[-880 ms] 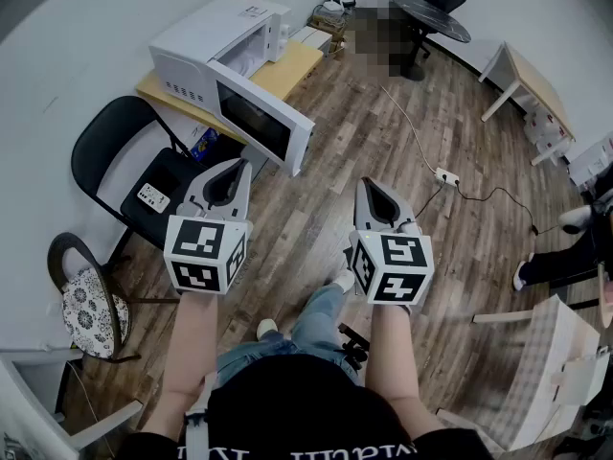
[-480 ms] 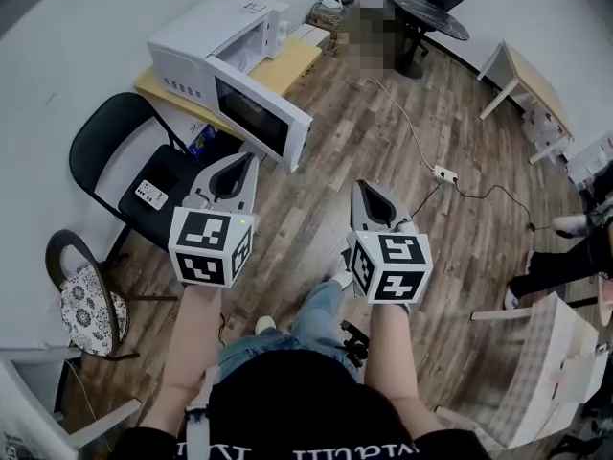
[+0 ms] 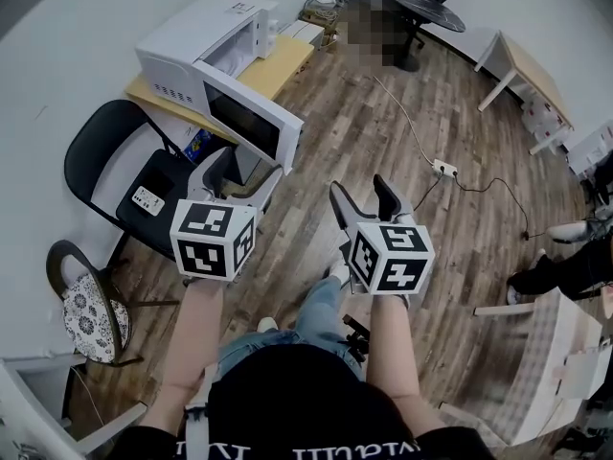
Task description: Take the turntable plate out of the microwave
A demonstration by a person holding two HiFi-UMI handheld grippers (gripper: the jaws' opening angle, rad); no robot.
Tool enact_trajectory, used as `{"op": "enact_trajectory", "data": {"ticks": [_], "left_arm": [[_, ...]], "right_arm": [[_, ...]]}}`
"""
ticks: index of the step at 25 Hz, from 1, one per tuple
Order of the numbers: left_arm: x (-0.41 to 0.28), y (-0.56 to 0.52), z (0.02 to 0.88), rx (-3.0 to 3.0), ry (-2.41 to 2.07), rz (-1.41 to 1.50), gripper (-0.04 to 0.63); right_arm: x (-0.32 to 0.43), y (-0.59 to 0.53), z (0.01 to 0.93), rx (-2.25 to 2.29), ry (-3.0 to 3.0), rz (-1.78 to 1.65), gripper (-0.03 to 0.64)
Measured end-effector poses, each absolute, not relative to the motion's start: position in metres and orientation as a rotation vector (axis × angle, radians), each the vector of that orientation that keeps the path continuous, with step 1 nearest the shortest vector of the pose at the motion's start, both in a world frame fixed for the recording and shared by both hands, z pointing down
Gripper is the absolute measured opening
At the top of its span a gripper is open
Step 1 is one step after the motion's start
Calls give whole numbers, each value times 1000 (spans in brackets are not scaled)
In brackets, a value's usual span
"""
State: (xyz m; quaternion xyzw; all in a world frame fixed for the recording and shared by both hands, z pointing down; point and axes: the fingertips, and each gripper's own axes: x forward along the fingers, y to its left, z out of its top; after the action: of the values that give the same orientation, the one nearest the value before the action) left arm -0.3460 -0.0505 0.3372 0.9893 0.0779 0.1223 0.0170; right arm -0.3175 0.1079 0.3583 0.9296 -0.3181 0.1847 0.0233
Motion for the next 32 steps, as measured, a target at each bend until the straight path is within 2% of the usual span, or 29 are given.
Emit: {"op": "enact_trajectory", "data": {"ticks": [2,11,21,32], "left_arm": [[-338,-49,338,3050,243,386,373],[-287,-27,351,3023,243,478,373],[-209,-11,352,3001,138,502,373],[-113,55,356,2968,53,507,373]], "right_arm": [[-310,109,360,2883,-990,606,327],[-259,117,361,2880,-1060,628,326],[-166,130,357,2842,-1107,632,325],[-60,202,361,2834,-1136,647,293]]}}
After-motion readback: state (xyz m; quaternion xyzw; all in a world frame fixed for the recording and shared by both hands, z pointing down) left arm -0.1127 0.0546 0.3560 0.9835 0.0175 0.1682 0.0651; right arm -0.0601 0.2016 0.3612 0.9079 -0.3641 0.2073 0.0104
